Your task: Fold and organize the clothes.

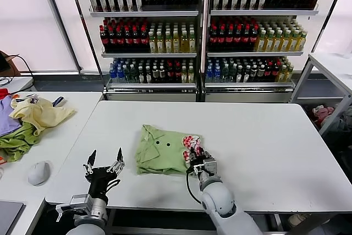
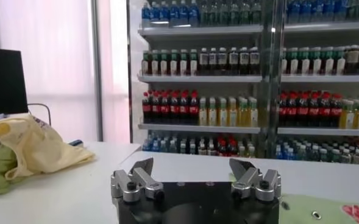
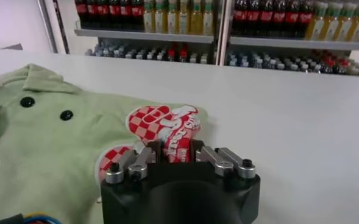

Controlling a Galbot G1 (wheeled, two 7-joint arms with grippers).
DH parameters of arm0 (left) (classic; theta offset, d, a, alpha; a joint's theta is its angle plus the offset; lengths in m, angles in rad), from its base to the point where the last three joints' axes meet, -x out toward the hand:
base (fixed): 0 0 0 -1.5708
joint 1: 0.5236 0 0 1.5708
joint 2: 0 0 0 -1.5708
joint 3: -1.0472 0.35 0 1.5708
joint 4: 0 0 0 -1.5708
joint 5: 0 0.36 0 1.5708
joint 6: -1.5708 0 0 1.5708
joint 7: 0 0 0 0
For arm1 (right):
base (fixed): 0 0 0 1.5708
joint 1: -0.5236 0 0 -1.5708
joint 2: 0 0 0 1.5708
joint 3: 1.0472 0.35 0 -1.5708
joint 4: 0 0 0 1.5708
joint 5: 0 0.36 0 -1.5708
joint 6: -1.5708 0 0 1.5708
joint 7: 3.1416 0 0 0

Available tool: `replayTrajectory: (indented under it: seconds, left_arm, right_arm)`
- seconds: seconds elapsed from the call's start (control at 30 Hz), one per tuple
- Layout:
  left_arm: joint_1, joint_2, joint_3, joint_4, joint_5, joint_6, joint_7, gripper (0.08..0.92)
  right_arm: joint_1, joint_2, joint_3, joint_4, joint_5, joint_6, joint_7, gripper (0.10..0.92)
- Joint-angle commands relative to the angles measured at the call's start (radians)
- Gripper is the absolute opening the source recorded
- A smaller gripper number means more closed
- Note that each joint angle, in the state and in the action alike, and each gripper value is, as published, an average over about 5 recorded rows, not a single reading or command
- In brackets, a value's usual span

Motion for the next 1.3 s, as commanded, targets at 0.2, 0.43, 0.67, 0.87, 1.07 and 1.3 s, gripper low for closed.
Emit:
replayTrajectory:
  seconds: [0.2,0.43,0.67,0.87,1.07,1.3]
  left_arm:
    - [0.023,-0.014,-0.004,-0.018,0.014,0.003,0.012,0.823]
    - [0.023,-0.030,0.011,-0.022,0.021,-0.001,0.040,0.823]
    - [0.037,-0.020,0.037,-0.018,0.052,-0.021,0.065,0.823]
    - [0.041,-0.028,0.043,-0.028,0.060,-0.025,0.095,0.823]
    - [0.040,-0.023,0.037,-0.039,0.053,-0.015,0.129,0.823]
    - [0.045,-0.018,0.022,-0.060,0.041,0.006,0.170,0.823]
  right_arm:
    - [0.235,-0.228,0.089,-0.196,-0.082,0.082,-0.195,0.244]
    - [0.059,-0.248,0.155,-0.035,-0.117,0.293,-0.185,0.211]
    - [-0.228,-0.222,0.309,0.221,-0.078,0.428,-0.138,0.408]
    - [-0.416,-0.208,0.434,0.421,0.006,0.410,-0.146,0.580]
    - [-0.550,-0.183,0.486,0.499,0.003,0.413,-0.183,0.752]
    - [-0.567,-0.137,0.464,0.492,-0.004,0.428,-0.209,0.821]
